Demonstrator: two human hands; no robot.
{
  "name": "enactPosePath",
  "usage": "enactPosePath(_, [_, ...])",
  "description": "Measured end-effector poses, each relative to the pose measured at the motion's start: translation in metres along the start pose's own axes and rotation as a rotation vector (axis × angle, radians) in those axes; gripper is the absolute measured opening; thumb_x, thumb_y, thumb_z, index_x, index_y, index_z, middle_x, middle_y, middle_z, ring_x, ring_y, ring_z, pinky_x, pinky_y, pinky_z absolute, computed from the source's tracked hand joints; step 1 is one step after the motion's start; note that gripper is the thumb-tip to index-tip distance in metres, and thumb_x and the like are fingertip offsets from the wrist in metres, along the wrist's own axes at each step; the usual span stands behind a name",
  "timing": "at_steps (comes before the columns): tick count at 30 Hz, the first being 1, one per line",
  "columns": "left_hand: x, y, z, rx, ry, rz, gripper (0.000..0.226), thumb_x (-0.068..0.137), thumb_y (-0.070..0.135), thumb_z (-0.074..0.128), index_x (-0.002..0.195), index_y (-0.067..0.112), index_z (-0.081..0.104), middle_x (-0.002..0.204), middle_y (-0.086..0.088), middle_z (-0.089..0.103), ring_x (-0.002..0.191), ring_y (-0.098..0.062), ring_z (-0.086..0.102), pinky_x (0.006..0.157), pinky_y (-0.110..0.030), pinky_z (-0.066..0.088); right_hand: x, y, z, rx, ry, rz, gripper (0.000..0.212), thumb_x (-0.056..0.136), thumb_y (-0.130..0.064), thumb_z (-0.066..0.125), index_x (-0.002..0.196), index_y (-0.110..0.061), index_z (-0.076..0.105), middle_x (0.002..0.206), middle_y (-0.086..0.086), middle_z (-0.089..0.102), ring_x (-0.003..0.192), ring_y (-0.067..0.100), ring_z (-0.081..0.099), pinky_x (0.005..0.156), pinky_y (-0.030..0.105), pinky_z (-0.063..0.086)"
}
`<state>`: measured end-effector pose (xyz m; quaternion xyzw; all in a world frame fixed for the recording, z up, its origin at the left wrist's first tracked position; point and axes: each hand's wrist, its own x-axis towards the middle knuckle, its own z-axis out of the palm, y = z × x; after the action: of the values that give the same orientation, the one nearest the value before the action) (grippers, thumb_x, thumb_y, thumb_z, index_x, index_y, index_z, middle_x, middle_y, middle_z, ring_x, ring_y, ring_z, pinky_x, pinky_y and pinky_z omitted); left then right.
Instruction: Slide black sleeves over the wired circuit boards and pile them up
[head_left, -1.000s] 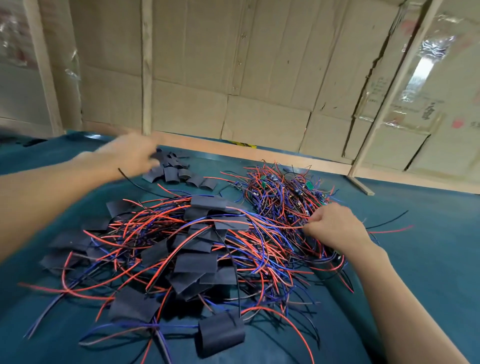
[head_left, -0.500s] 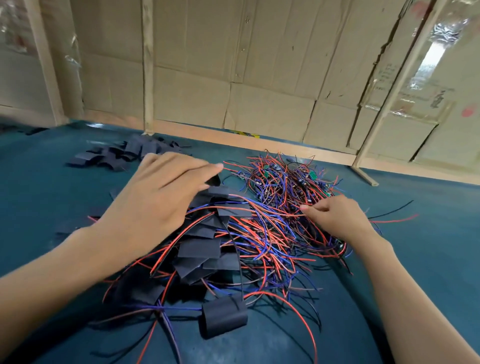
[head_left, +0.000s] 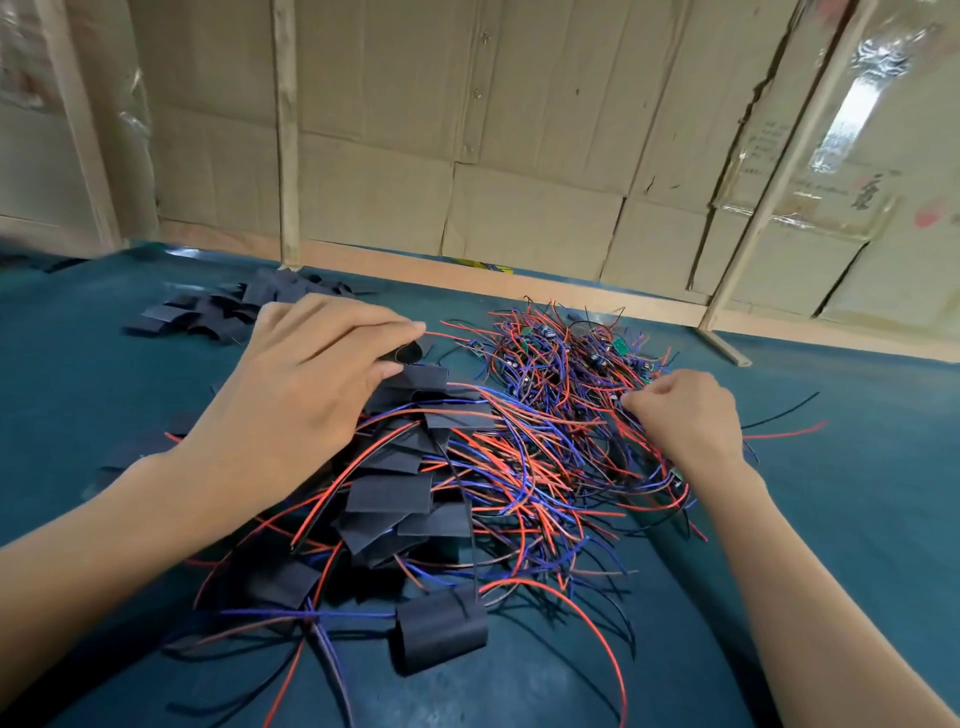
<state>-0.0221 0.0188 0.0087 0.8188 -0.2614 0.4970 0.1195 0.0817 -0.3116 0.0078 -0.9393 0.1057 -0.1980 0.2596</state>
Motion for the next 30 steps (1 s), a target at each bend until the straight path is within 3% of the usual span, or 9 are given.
enactPosePath(2, [0.0,0.0,0.0,-0.006,0.003,-0.013,0.031,0.094,0.013,0.063,0.124,0.009,0.067,0.116,-0.003,0.067,0.103,-0.026,0.059,0.082,-0.047,0.042,-0.001,0.001,-0.001,0.163,0.152,0.014,0.023,0.079,-0.03,0.069,0.079,-0.008,0.073,0.074,0.01,0.072,0.079,0.034,0.065,0.069,0.035,0.05])
enactPosePath(4, [0.0,0.0,0.0,-0.003,0.01,-0.025,0.032,0.093,0.014,0.064,0.125,0.009,0.067,0.115,-0.005,0.067,0.101,-0.029,0.059,0.081,-0.048,0.042,0.002,0.001,-0.005,0.346,0.247,0.0,0.027,0.084,-0.04,0.069,0.09,-0.015,0.076,0.076,-0.001,0.071,0.078,0.022,0.063,0.073,0.031,0.045])
enactPosePath(8, [0.001,0.003,-0.001,0.01,0.002,-0.036,0.034,0.093,0.014,0.064,0.125,0.007,0.066,0.115,-0.007,0.067,0.101,-0.032,0.061,0.081,-0.049,0.043,0.003,-0.005,-0.009,0.67,0.32,-0.014,0.024,0.085,-0.045,0.07,0.08,-0.023,0.076,0.063,-0.011,0.063,0.065,0.01,0.053,0.077,0.033,0.047])
enactPosePath(10, [0.001,0.004,-0.002,0.012,-0.005,-0.037,0.034,0.093,0.014,0.063,0.126,0.007,0.066,0.115,-0.008,0.067,0.101,-0.032,0.061,0.082,-0.05,0.043,0.0,-0.013,-0.013,0.952,0.275,0.022,0.018,0.086,-0.033,0.073,0.072,-0.022,0.076,0.066,-0.003,0.064,0.065,0.015,0.053,0.074,0.045,0.048])
enactPosePath(13, [0.003,0.006,-0.003,-0.001,-0.007,-0.06,0.037,0.093,0.017,0.063,0.129,0.007,0.064,0.117,-0.008,0.067,0.102,-0.031,0.061,0.085,-0.049,0.043,-0.002,-0.021,-0.019,1.332,0.184,0.053,0.02,0.089,-0.014,0.074,0.069,-0.014,0.077,0.071,0.006,0.067,0.063,0.018,0.054,0.067,0.038,0.04])
enactPosePath(17, [0.006,0.013,-0.004,-0.015,0.005,-0.096,0.039,0.093,0.022,0.063,0.128,0.007,0.064,0.118,-0.007,0.066,0.103,-0.027,0.06,0.088,-0.045,0.041,-0.003,-0.03,-0.032,1.448,0.175,0.09,0.011,0.089,-0.026,0.076,0.095,-0.016,0.075,0.087,0.002,0.069,0.056,0.012,0.044,0.049,0.025,0.034])
enactPosePath(21, [0.008,0.017,-0.007,-0.023,-0.002,-0.1,0.039,0.092,0.023,0.065,0.128,0.008,0.064,0.118,-0.006,0.067,0.1,-0.026,0.06,0.091,-0.041,0.038,-0.014,-0.047,-0.047,1.75,-0.067,-0.019,0.011,0.096,-0.026,0.066,0.089,-0.019,0.064,0.084,0.003,0.069,0.056,0.008,0.049,0.05,0.02,0.04])
enactPosePath(24, [0.009,0.019,-0.006,-0.03,0.014,-0.089,0.039,0.092,0.022,0.066,0.128,0.007,0.064,0.117,-0.006,0.067,0.1,-0.025,0.061,0.09,-0.041,0.039,-0.028,-0.058,-0.052,1.765,-0.23,-0.113,0.016,0.095,-0.029,0.065,0.081,-0.021,0.068,0.079,0.0,0.068,0.058,0.009,0.049,0.052,0.021,0.039])
enactPosePath(30, [0.01,0.02,-0.01,-0.1,-0.001,-0.144,0.043,0.09,0.027,0.068,0.13,0.011,0.063,0.116,0.001,0.066,0.103,-0.017,0.058,0.091,-0.04,0.041,-0.05,-0.078,-0.04,1.676,-0.375,-0.285,0.01,0.097,-0.018,0.055,0.092,-0.011,0.058,0.088,0.007,0.069,0.068,0.019,0.059,0.066,0.029,0.049])
